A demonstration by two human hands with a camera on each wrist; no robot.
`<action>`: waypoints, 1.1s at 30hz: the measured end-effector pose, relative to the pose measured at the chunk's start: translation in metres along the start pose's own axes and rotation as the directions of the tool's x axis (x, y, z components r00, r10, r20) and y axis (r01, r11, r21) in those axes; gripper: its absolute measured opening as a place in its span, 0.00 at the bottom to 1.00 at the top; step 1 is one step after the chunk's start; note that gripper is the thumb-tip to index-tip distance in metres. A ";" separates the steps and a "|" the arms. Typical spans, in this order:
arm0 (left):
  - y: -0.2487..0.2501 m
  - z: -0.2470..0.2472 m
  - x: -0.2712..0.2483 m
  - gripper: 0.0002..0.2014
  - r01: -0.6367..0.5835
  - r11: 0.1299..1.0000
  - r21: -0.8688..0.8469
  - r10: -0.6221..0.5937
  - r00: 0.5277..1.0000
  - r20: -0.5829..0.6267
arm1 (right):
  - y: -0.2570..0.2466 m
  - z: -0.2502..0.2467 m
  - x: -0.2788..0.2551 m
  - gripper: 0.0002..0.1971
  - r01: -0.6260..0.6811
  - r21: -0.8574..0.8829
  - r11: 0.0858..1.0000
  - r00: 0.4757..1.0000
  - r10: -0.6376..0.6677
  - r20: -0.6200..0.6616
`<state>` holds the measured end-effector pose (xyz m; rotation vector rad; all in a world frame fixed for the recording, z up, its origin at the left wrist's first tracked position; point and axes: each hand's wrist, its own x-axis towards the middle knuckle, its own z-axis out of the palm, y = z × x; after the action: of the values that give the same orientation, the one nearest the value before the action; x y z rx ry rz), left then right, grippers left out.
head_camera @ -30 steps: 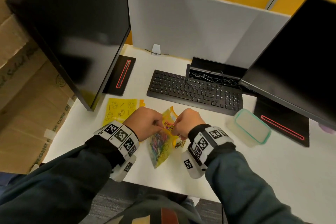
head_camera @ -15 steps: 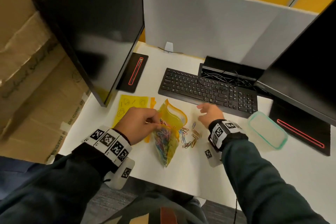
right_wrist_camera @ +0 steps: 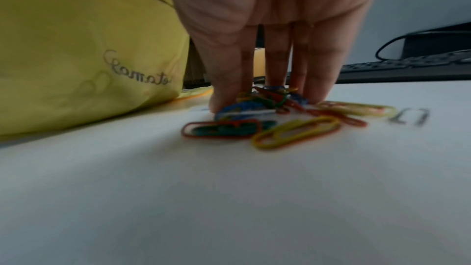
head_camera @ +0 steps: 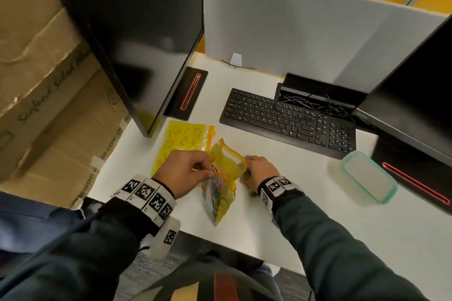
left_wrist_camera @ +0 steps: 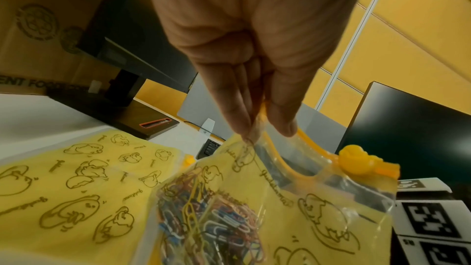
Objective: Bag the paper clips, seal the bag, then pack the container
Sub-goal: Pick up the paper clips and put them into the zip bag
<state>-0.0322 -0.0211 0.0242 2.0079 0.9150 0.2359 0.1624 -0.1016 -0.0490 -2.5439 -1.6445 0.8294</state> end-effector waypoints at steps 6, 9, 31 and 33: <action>0.010 0.007 0.002 0.13 0.004 1.000 0.019 -0.005 0.999 0.043 | 0.029 -0.013 -0.011 0.17 -0.124 -0.042 0.991 0.991 0.122 -0.051; 0.015 0.012 0.004 0.14 0.002 1.000 0.020 -0.003 0.998 0.070 | 0.043 -0.015 -0.019 0.16 -0.182 0.070 0.981 0.978 0.188 -0.093; 0.059 0.029 0.017 0.04 -0.203 0.965 0.166 0.172 0.968 0.183 | -0.020 -0.086 -0.068 0.08 -0.083 0.371 0.925 0.985 0.132 -0.109; 0.057 0.025 0.017 0.04 -0.182 0.973 0.142 0.160 0.975 0.156 | -0.018 -0.089 -0.067 0.08 -0.082 0.477 0.875 0.984 0.147 -0.101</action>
<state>0.0210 -0.0441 0.0516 2.2204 0.6873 0.1149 0.1645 -0.1258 0.0611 -2.3025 -1.0906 0.9086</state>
